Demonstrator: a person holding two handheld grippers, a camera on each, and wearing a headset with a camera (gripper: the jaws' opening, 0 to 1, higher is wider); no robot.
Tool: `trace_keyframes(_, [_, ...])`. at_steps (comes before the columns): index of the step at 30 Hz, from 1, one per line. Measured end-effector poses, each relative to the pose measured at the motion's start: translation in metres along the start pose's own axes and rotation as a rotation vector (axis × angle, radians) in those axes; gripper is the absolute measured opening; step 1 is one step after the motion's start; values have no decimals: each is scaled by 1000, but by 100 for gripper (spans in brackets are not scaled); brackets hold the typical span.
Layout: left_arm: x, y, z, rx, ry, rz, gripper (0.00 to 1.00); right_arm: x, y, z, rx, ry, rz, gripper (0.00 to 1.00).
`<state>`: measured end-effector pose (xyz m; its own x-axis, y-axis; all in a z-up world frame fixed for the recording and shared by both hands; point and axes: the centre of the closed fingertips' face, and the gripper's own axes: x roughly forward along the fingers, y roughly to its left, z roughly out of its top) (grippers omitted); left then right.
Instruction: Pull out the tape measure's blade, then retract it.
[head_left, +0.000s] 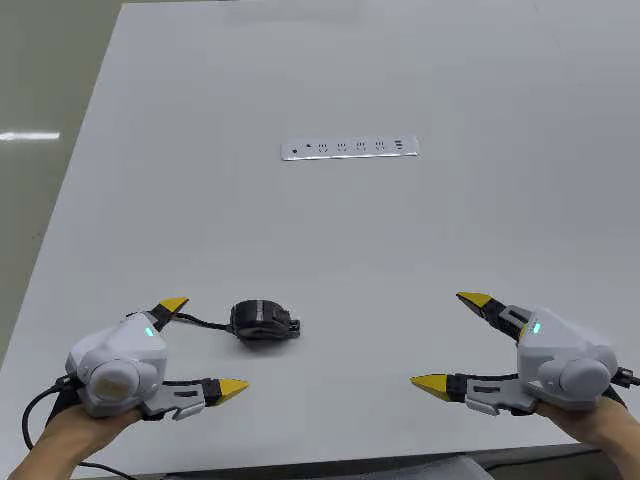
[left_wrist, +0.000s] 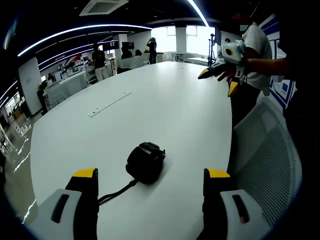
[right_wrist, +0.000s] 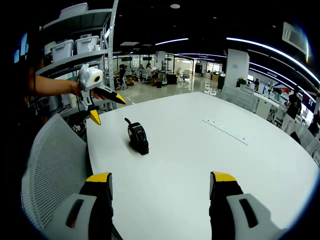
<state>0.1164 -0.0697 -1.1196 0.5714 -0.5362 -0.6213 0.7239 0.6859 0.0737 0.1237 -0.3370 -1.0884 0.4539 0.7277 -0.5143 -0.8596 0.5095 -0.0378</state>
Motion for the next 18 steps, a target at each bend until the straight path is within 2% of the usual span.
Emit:
trace_keyframes(5, [8, 3, -3, 53, 18, -21, 79, 7, -1, -2, -23, 11, 23, 78])
trace_keyframes(13, [17, 5, -3, 73, 26, -49, 76, 16, -4, -2, -45, 17, 48, 75])
trace_keyframes(18, [24, 7, -8, 100, 45, -64, 75, 23, -5, -3, -54, 24, 66, 74])
